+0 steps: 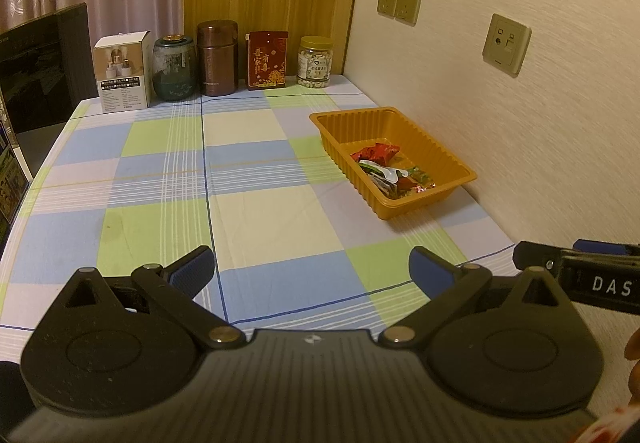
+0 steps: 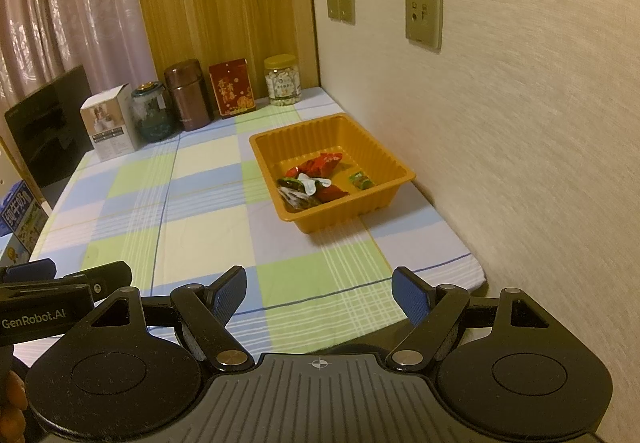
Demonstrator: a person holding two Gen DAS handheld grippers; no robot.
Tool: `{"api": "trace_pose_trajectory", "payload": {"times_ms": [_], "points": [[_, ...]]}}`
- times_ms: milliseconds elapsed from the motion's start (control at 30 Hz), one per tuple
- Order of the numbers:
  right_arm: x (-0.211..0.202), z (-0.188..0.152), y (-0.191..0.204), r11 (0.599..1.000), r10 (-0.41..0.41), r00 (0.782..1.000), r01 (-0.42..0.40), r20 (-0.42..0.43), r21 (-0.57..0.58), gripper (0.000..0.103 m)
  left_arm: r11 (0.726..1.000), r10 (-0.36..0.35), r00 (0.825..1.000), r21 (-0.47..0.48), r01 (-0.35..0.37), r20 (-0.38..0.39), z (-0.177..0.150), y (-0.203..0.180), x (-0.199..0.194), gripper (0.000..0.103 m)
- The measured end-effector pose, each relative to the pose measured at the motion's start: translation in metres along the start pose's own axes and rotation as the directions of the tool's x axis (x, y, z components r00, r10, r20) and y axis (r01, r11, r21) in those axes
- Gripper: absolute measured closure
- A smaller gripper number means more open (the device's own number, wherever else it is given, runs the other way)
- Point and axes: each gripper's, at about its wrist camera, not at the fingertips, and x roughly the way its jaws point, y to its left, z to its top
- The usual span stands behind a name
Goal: Organize snacks
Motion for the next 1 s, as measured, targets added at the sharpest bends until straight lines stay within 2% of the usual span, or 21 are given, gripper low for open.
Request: {"api": "trace_pose_trajectory", "payload": {"times_ms": [1000], "points": [[0.0012,-0.0013,0.0005,1.000,0.002,1.000,-0.002,0.000,0.010,0.024,1.000,0.000,1.000,0.005,0.000,-0.001,-0.0001,-0.0007,0.0006,0.000]]}}
